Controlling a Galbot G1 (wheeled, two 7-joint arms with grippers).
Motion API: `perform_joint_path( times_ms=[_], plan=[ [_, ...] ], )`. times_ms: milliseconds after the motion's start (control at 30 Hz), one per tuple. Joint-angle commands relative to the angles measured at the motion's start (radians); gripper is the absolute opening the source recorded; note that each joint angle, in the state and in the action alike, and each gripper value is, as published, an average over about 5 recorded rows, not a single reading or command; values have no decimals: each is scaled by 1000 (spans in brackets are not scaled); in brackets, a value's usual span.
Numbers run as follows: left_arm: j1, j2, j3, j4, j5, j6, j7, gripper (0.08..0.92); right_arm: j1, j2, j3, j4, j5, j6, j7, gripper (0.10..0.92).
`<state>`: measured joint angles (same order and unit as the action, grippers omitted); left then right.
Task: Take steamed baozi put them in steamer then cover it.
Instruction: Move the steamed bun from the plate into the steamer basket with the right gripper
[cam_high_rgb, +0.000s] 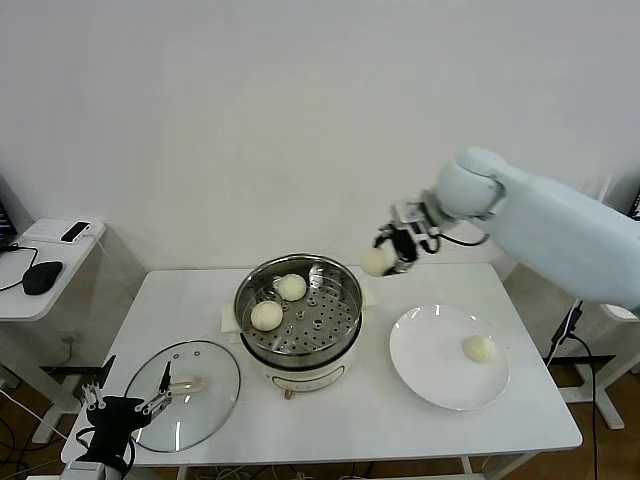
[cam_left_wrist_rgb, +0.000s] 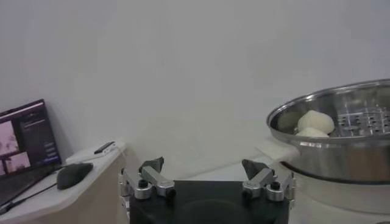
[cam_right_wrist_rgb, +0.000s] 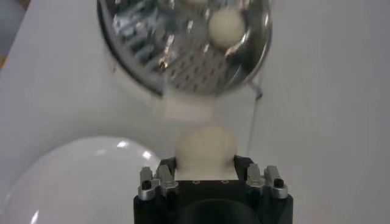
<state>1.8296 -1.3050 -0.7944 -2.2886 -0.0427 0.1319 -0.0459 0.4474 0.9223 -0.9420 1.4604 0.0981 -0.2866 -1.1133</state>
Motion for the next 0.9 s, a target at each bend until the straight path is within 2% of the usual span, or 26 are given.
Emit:
perform_joint_path(
  times_ms=[33,367,900],
  plan=[
    [10,-5,-23,-7,-2,0,0,823,48,231,-142,-6,61,71,53,602],
    [15,-20,-35,-19,-3,0,0,823,-15,288,-248,-59,-64,241,87,602],
    [22,-28,-51,-19,-16,-3,-1,823,-15,324,-284,-91,-166,424,19,602]
  ],
)
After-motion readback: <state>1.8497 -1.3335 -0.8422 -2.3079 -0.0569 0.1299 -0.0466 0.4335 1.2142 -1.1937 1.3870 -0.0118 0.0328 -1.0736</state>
